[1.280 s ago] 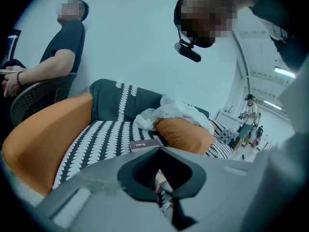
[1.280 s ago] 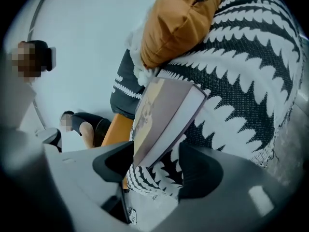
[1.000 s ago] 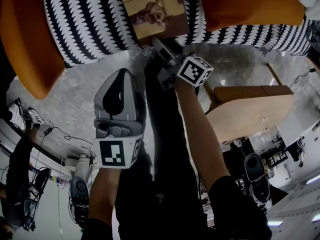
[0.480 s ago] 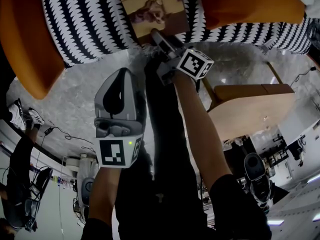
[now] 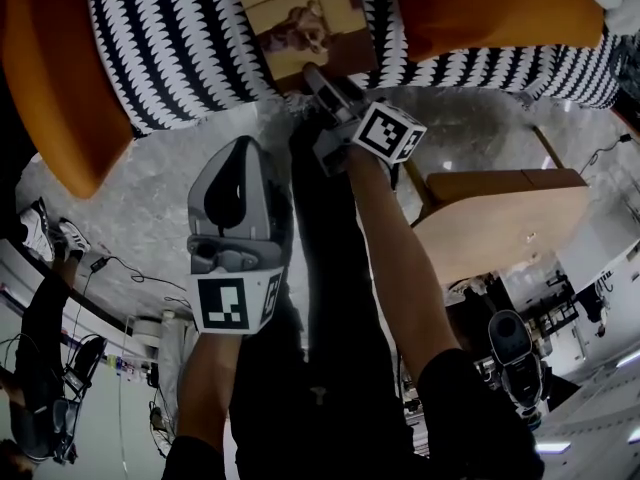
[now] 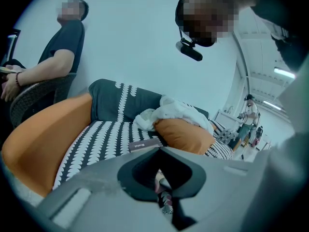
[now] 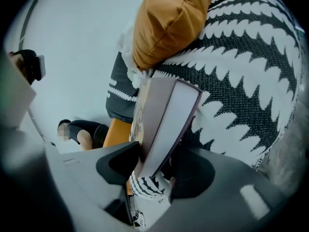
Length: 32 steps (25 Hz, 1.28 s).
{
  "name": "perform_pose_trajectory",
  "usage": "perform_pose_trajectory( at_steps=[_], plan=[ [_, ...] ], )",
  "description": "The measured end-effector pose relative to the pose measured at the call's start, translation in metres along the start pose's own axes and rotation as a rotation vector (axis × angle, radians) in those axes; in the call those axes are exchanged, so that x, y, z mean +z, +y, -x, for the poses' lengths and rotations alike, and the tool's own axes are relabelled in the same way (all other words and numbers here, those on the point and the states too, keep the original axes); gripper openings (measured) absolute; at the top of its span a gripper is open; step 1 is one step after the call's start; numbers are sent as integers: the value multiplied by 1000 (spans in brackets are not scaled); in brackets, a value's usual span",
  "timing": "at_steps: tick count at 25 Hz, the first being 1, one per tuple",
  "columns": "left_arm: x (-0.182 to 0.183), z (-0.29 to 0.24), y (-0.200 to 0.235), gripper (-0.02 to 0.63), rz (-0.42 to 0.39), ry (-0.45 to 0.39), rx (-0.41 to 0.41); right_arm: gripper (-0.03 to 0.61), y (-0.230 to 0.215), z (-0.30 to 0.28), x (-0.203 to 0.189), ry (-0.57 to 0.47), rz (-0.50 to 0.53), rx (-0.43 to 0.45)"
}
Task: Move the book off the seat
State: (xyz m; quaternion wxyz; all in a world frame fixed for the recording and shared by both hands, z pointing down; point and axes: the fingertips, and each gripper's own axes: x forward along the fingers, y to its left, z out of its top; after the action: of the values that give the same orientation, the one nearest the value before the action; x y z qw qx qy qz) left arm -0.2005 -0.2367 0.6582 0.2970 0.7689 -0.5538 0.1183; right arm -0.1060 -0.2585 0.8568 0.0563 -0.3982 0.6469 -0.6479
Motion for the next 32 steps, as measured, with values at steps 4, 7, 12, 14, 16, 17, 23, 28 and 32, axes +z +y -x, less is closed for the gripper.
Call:
perform_pose_trajectory(
  at_steps=[4,7,12,14,16,17,23,28,32],
  plan=[
    [-4,14,8,6,-8,-12,-3,212,4,2,-18,4,28,-22],
    [9,-2,-1,6,-11,-8,-5,202,3,8,0,1,40,-40],
    [23,-14,-15,6,-14,-17,-5,192,7,19,24,-6,75,-48],
    [24,-16,-21,6,-17,-16,-11,189,6,23,27,-7,80,-52],
    [23,-15,-21,6,-18,-15,-17,186,9,23,26,-9,85,-47],
    [23,-13,-18,6,-17,-16,-18,183,12,22,24,-9,92,-47],
    [22,3,4,6,-12,-28,-20,172,28,10,6,-16,145,-53],
    [23,1,-3,6,-17,-27,-18,167,28,21,14,-28,184,-65],
    [23,2,-2,6,-16,-32,-13,164,33,25,17,-36,251,-88]
  ],
)
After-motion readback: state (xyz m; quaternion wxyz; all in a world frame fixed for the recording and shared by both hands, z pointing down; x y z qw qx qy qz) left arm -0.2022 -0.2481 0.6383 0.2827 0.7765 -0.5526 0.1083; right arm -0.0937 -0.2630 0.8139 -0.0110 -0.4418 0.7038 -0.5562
